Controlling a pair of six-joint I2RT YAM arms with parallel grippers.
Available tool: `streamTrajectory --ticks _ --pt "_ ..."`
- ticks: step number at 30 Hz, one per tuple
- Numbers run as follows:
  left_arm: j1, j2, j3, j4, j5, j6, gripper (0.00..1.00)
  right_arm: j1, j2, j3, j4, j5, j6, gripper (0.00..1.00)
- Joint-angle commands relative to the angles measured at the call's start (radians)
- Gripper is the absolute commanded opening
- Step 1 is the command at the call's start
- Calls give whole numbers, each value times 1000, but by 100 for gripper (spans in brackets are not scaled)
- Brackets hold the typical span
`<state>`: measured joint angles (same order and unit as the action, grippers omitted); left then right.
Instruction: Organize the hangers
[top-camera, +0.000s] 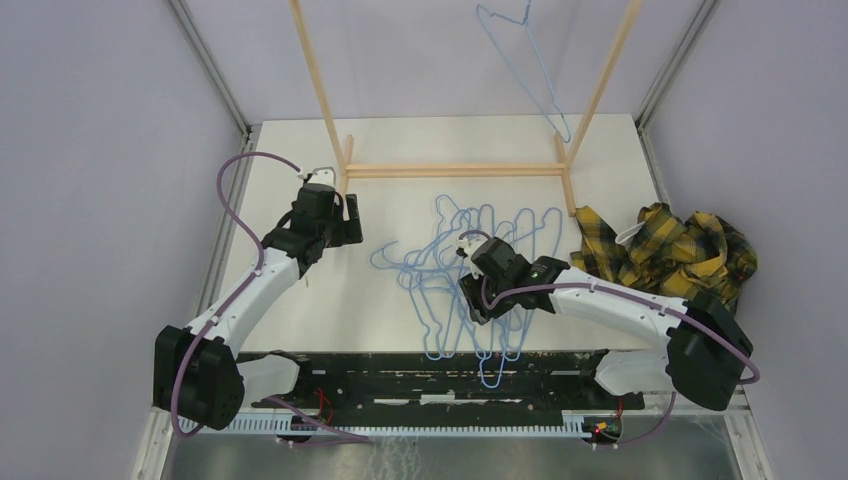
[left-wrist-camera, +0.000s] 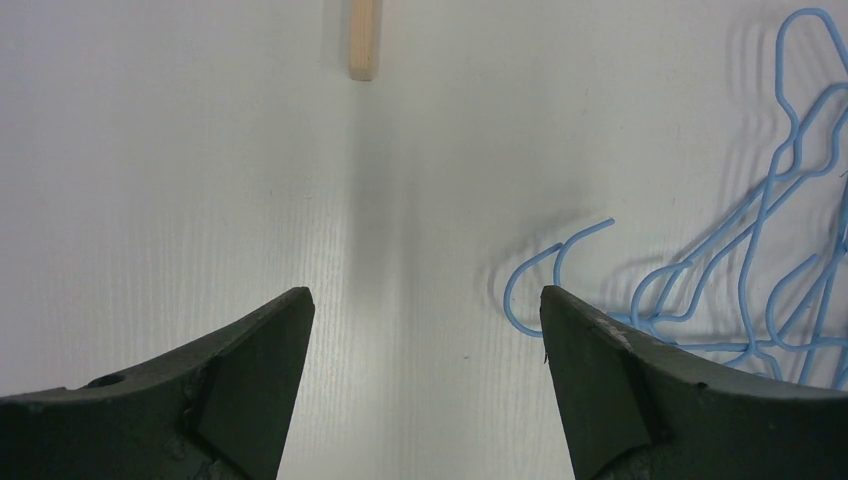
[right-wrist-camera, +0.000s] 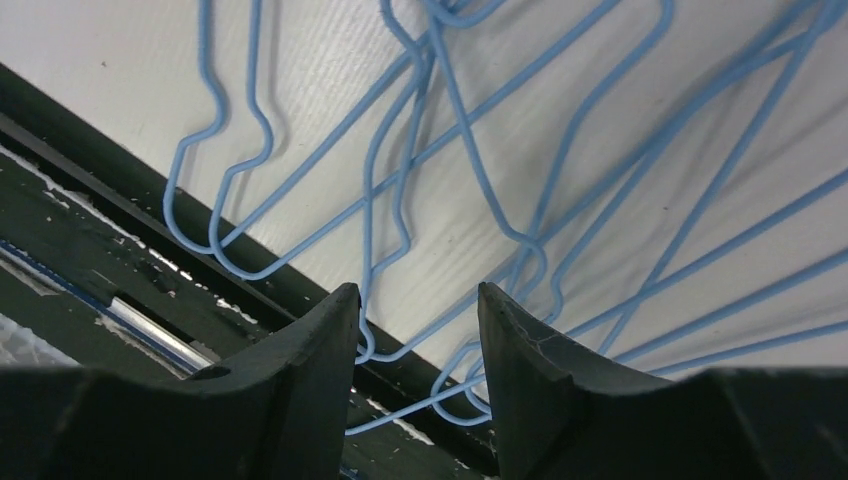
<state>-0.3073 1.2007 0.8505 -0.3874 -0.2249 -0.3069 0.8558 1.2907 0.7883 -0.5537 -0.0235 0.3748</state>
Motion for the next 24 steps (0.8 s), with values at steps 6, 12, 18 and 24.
streamTrajectory --ticks 6,12,18,24 --pt "0 -5 13 35 13 -28 91 74 99 17 113 -18 53 56" --pt "0 -5 11 29 11 -29 91 100 211 55 155 -37 59 54" --pt "0 -8 13 24 8 -26 91 119 230 83 153 15 67 52" --pt "1 -5 13 24 13 -27 91 125 271 81 158 53 69 45"
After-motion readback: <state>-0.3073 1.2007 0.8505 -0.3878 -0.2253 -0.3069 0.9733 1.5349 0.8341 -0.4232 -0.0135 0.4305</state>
